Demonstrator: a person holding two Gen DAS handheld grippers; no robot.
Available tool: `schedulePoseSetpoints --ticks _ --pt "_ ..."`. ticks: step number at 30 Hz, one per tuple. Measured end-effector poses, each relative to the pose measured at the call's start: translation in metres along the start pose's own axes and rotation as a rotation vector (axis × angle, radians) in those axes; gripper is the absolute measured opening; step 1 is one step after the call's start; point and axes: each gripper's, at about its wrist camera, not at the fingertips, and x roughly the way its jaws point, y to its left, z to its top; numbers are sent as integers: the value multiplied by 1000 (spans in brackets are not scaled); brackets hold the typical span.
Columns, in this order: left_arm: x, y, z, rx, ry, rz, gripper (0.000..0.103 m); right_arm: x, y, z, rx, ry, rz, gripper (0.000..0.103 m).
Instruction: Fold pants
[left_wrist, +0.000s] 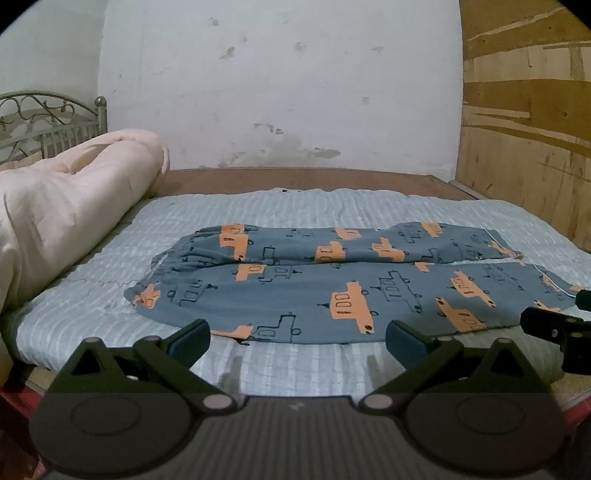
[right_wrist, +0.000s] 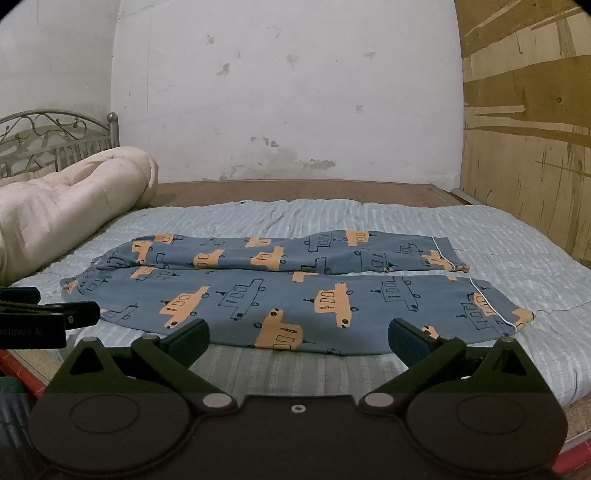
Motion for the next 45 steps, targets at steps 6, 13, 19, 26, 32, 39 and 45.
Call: schedulePoseSetpoints --ticks 6,13,19,26,32,39,45 --pt "0 0 0 -1 0 -3 103 1 0 0 0 4 1 102" --pt "1 3 0 1 3 -5 103 1 0 -1 1 2 -1 102" --pt "3 1 -2 -1 6 -7 103 2 -1 -2 2 2 0 102" --pt "3 2 -2 -2 9 -8 103 3 -1 -2 2 4 -1 102" --pt "4 0 -3 -1 8 -7 103 4 -1 -2 3 5 0 102" --pt "7 0 -6 1 12 -6 103 4 -1 -2 3 5 -2 102" --pt "9 -1 -7 1 17 -7 103 7 -3 -5 5 6 -3 102"
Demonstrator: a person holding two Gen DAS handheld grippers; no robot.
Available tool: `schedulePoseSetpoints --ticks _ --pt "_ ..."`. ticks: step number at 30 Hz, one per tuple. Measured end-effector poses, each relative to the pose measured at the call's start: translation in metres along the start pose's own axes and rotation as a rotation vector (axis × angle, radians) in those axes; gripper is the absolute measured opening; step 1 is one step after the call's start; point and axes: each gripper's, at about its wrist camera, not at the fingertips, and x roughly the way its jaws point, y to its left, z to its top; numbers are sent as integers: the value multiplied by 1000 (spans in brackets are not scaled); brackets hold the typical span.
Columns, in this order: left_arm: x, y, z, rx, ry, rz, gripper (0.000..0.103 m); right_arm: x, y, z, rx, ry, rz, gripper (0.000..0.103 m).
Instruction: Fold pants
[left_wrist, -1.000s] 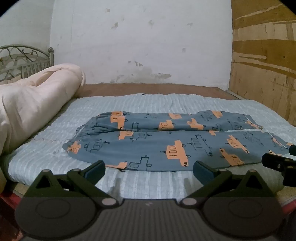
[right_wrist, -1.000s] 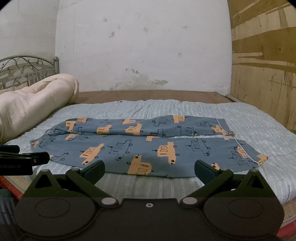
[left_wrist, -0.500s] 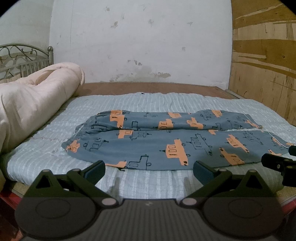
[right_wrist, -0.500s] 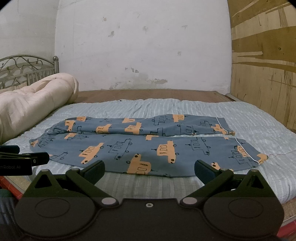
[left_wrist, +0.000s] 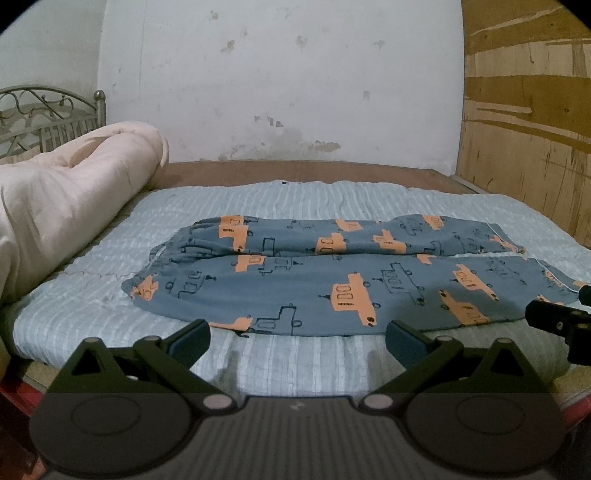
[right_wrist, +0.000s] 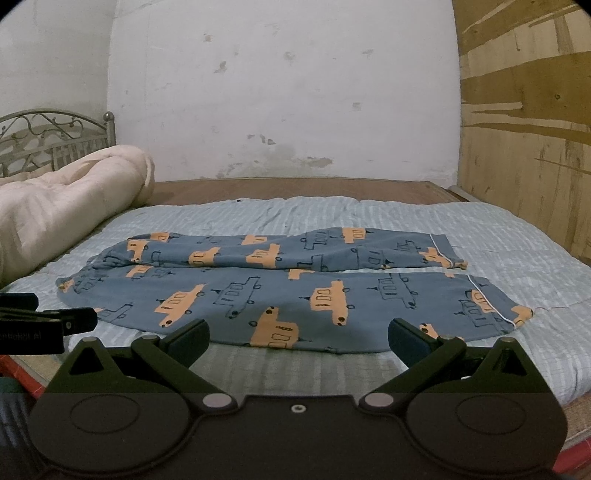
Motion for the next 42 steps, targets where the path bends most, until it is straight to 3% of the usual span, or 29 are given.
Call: schedulePoseSetpoints --ticks 42 --pt "12 1 1 3 46 9 103 9 1 -2 5 23 13 102"
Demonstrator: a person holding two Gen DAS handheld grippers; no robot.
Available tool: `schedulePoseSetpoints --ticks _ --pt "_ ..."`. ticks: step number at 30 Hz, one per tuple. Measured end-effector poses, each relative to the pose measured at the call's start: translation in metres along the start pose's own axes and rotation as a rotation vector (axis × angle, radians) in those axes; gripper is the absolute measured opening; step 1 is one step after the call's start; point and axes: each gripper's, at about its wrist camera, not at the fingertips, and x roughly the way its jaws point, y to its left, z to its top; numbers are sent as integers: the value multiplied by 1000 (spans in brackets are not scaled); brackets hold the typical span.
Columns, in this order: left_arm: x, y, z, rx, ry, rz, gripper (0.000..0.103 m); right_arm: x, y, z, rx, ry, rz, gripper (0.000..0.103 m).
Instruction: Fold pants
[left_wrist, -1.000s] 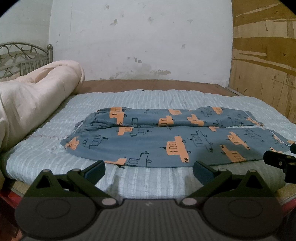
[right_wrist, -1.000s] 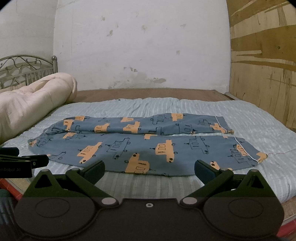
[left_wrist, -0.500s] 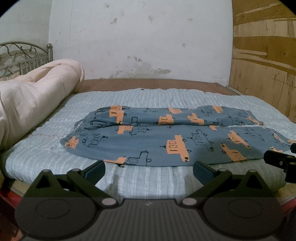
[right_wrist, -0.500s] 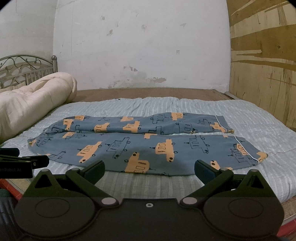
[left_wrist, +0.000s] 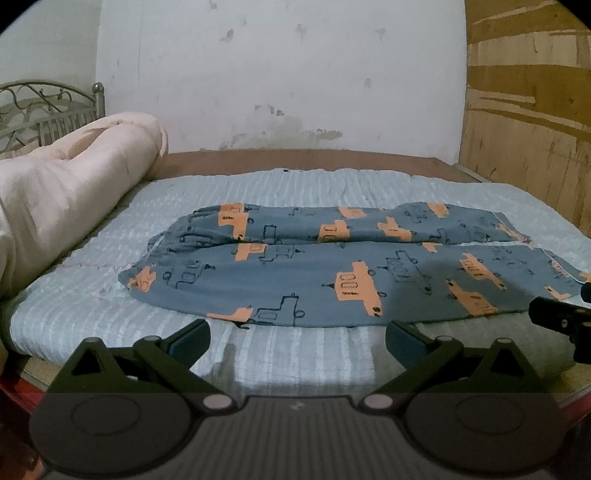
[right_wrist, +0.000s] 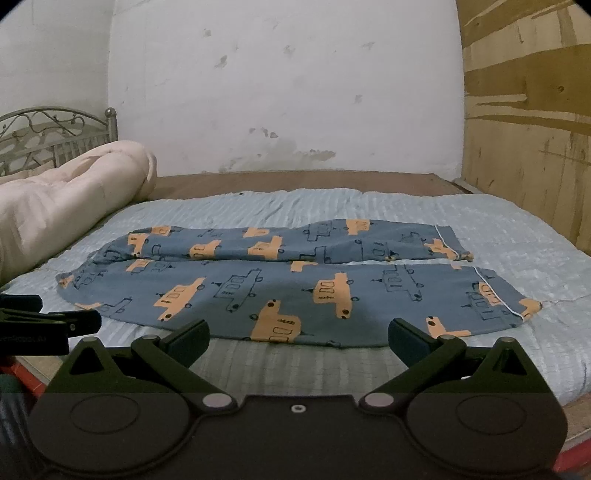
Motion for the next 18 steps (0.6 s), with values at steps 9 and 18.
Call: schedulePoseSetpoints --ticks 9,18 --pt "15 2 0 -7 58 -4 103 9 -1 2 -2 21 16 102" --pt "32 4 3 -17 121 3 103 23 -2 7 -7 41 48 102"
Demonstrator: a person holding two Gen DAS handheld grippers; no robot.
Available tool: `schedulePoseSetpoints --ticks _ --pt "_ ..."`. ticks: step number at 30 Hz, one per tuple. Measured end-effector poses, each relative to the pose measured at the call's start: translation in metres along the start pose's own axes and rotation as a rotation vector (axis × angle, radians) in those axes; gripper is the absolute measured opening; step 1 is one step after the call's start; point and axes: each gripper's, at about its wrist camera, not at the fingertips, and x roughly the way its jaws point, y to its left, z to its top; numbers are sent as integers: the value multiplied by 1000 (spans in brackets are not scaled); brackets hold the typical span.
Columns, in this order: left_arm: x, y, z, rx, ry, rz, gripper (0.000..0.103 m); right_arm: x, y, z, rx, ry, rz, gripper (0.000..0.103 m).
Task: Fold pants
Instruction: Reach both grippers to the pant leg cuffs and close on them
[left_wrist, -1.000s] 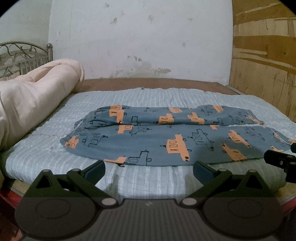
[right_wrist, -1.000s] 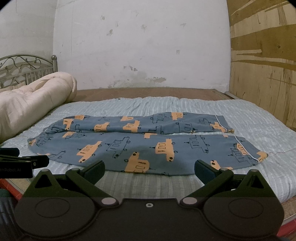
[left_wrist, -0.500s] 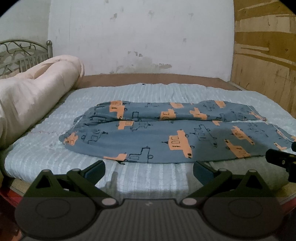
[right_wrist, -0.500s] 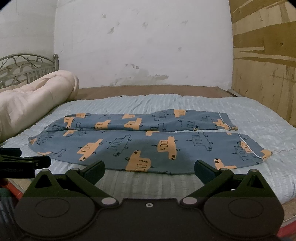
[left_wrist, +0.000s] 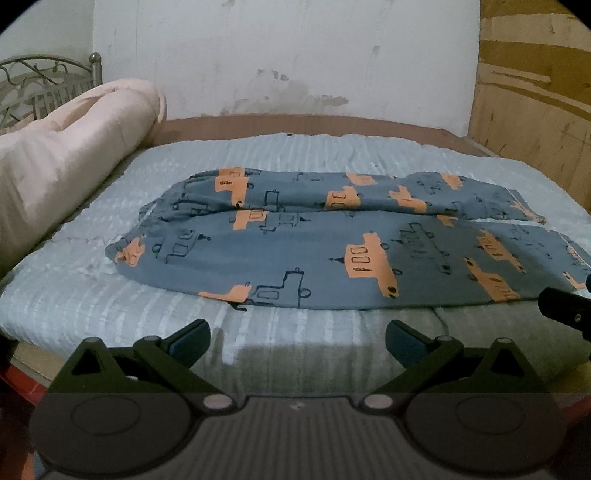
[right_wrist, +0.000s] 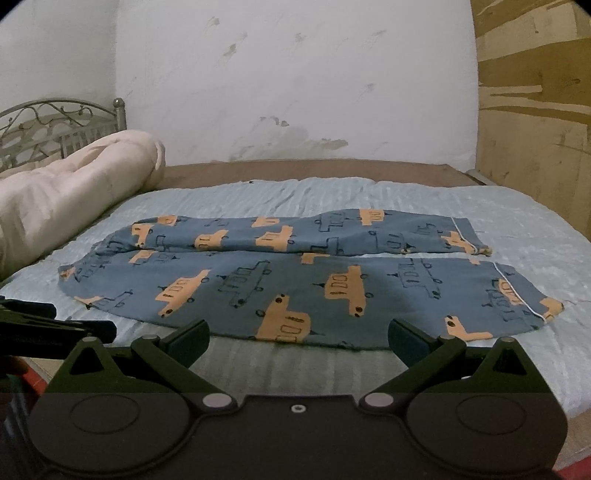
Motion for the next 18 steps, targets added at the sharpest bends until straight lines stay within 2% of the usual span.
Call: schedulePoseSetpoints --ticks 5,9,14,18 --pt "7 3 9 -5 25 3 103 7 -1 4 1 -20 37 102" --pt "13 13 25 -12 31 12 103 20 -9 13 3 -16 140 102" --pt "22 42 67 -5 -31 90 103 48 -27 42 13 16 277 102" --pt "42 78 116 10 -80 169 103 85 -36 81 -106 42 318 102"
